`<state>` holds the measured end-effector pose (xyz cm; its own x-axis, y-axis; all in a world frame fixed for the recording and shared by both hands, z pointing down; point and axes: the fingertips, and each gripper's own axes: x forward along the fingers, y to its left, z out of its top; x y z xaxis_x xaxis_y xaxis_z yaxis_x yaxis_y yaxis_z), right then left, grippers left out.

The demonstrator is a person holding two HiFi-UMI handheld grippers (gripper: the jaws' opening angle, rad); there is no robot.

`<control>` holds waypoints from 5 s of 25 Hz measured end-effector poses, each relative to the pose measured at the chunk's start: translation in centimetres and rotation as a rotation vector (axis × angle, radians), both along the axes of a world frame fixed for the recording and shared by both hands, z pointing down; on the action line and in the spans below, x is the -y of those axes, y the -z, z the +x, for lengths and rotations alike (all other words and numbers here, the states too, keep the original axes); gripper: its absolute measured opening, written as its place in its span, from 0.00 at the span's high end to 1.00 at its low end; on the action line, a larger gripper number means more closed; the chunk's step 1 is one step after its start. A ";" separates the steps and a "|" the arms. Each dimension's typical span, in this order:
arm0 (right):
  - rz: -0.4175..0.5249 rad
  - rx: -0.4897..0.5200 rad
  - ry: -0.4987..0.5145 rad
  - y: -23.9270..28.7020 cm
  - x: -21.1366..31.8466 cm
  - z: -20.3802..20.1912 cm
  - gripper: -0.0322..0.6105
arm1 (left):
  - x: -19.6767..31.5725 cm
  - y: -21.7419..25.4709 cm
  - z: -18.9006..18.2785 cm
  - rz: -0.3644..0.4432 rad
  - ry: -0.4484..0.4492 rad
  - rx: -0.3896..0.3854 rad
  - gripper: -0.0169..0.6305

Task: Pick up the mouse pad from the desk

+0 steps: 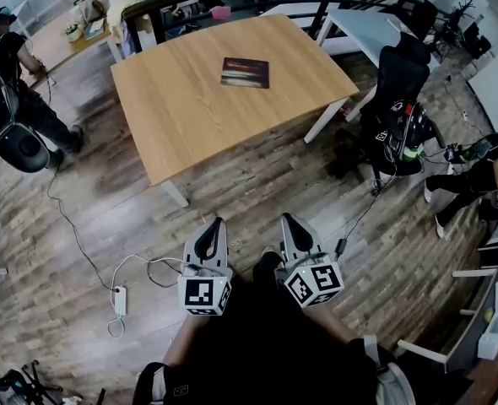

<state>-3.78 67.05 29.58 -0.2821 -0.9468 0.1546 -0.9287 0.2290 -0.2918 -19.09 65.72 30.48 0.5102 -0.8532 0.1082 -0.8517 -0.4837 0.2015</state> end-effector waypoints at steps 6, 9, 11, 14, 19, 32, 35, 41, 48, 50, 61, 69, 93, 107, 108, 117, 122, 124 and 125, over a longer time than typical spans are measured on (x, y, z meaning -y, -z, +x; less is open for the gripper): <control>-0.003 0.003 0.006 -0.4 0.8 -1.5 0.90 | 0.5 -0.5 -1.1 -0.008 -0.004 0.001 0.94; -0.003 0.009 0.008 -0.7 1.9 -1.8 0.90 | 1.2 -0.7 -1.5 -0.009 0.002 0.004 0.94; -0.006 0.012 0.015 -1.0 2.9 -1.8 0.90 | 2.1 -0.8 -1.5 -0.008 0.010 0.009 0.94; -0.010 0.015 0.028 -1.3 4.8 -1.6 0.90 | 3.7 -0.8 -1.4 -0.014 0.023 0.017 0.94; 0.001 0.023 0.027 -1.1 8.6 -0.5 0.90 | 7.4 -1.2 -0.5 -0.021 0.027 0.026 0.94; -0.029 0.033 0.024 -1.8 21.3 7.0 0.90 | 20.7 -1.5 6.9 -0.045 0.026 0.050 0.94; -0.040 0.038 0.029 -2.0 24.3 9.0 0.90 | 23.7 -1.2 8.9 -0.048 0.030 0.059 0.94; -0.043 0.045 0.058 -2.3 29.4 12.5 0.90 | 28.2 -1.0 12.7 -0.055 0.047 0.066 0.94; -0.041 0.043 0.104 -2.5 34.1 15.8 0.90 | 32.4 0.3 16.7 -0.034 0.067 0.049 0.94; -0.040 0.044 0.111 -2.7 34.9 16.2 0.90 | 32.9 0.4 17.1 -0.033 0.074 0.057 0.94; -0.038 0.063 0.084 -2.8 36.2 18.4 0.90 | 35.2 -0.3 18.0 -0.042 0.098 0.070 0.94; -0.043 0.063 0.041 -3.0 39.2 19.1 0.90 | 39.1 -0.4 18.8 -0.036 0.051 0.069 0.94; -0.135 -0.006 -0.053 -5.4 59.0 13.6 0.90 | 61.4 -4.6 11.0 -0.095 0.015 0.065 0.94; -0.232 -0.018 -0.010 -9.7 66.4 12.9 0.90 | 68.2 -8.8 9.2 -0.158 0.067 0.114 0.94; -0.241 -0.017 -0.001 -10.1 67.0 12.9 0.90 | 68.6 -9.2 9.3 -0.167 0.075 0.117 0.94; -0.331 -0.025 0.066 -14.5 71.4 14.1 0.90 | 72.1 -13.3 11.2 -0.244 0.097 0.201 0.94; -0.377 -0.015 0.081 -17.0 73.6 14.7 0.90 | 74.0 -15.5 11.7 -0.288 0.116 0.232 0.94; -0.401 -0.008 0.080 -18.0 74.1 15.1 0.90 | 74.4 -16.8 12.1 -0.312 0.113 0.246 0.94; -0.411 -0.009 0.081 -18.6 74.4 15.3 0.90 | 74.6 -17.5 12.3 -0.330 0.107 0.250 0.94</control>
<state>11.51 -7.33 48.17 -0.3504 -0.7804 0.5178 -0.9152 0.1678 -0.3665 -6.82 -8.84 48.00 0.3442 -0.7986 0.4937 -0.9358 -0.3343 0.1116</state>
